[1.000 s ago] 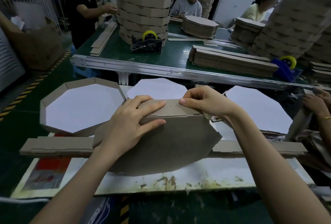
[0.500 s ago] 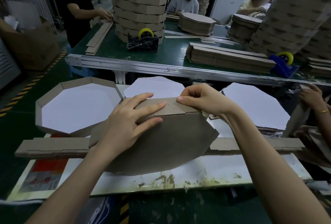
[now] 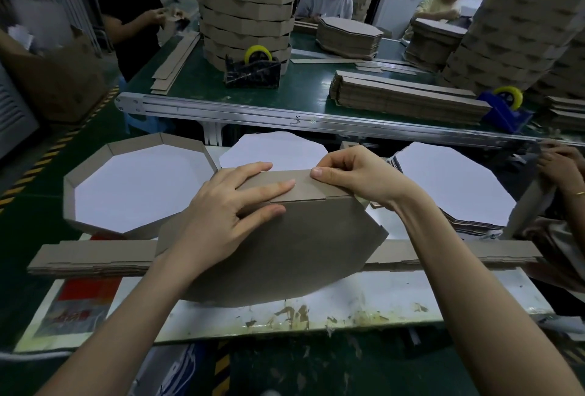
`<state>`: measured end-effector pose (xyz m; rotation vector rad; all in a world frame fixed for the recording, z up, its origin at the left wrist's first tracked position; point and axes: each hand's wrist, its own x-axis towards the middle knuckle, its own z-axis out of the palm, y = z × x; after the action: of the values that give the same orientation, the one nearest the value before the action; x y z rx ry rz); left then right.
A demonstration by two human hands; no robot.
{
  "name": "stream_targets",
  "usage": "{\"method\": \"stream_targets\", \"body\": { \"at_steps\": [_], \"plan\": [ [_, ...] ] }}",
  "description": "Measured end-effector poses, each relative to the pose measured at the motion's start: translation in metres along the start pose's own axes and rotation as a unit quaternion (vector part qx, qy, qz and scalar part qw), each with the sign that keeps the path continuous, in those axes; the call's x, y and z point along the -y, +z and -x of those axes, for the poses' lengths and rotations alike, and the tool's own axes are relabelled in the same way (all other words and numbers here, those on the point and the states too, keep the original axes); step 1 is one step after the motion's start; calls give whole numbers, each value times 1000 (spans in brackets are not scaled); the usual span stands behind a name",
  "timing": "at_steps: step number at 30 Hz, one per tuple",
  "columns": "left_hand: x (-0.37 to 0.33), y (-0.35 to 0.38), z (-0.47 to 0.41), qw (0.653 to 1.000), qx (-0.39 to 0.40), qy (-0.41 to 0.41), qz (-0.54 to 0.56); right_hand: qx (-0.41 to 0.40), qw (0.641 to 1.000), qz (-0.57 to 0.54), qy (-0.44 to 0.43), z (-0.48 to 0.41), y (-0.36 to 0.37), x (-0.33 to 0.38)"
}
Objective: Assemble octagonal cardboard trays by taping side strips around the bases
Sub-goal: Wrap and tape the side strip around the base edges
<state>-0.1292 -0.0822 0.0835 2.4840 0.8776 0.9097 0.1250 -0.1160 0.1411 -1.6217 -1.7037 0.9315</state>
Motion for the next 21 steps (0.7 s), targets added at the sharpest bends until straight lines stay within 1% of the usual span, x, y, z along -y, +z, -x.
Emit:
{"method": "stream_targets", "body": {
  "at_steps": [3,6,8,10,11,12,13,15,16,17,18,21],
  "plan": [
    [-3,-1,-1,1000,4,-1,-5,11,1000,-2,9,1,1,-3],
    [-11,-3,-4,999,4,7,-38,3,1000,-7,14,-1,2,-5],
    [-18,-5,-11,998,19,18,-58,18,1000,2,15,-2,0,-4],
    [-22,-5,-16,998,33,21,-47,30,999,11,17,-2,-3,-5],
    [-23,-5,-18,998,34,19,-40,17,1000,2,20,-2,-5,-9],
    [-22,-5,-19,999,33,16,-34,-17,999,-19,27,-4,-8,-14],
    [-21,-4,-20,999,31,13,-29,-71,995,-47,42,-7,-11,-22],
    [-17,-3,-21,999,25,12,-16,-198,970,-99,102,-19,-20,-45],
    [-16,-3,-21,1000,24,13,-11,-243,953,-110,146,-26,-25,-59],
    [-14,-2,-22,1000,23,15,-8,-261,940,-107,192,-31,-31,-73],
    [-13,-2,-24,1000,24,17,-6,-258,932,-95,238,-36,-36,-88],
    [-9,0,-29,999,33,12,3,-211,908,-65,355,-50,-49,-136]
  ]
}}
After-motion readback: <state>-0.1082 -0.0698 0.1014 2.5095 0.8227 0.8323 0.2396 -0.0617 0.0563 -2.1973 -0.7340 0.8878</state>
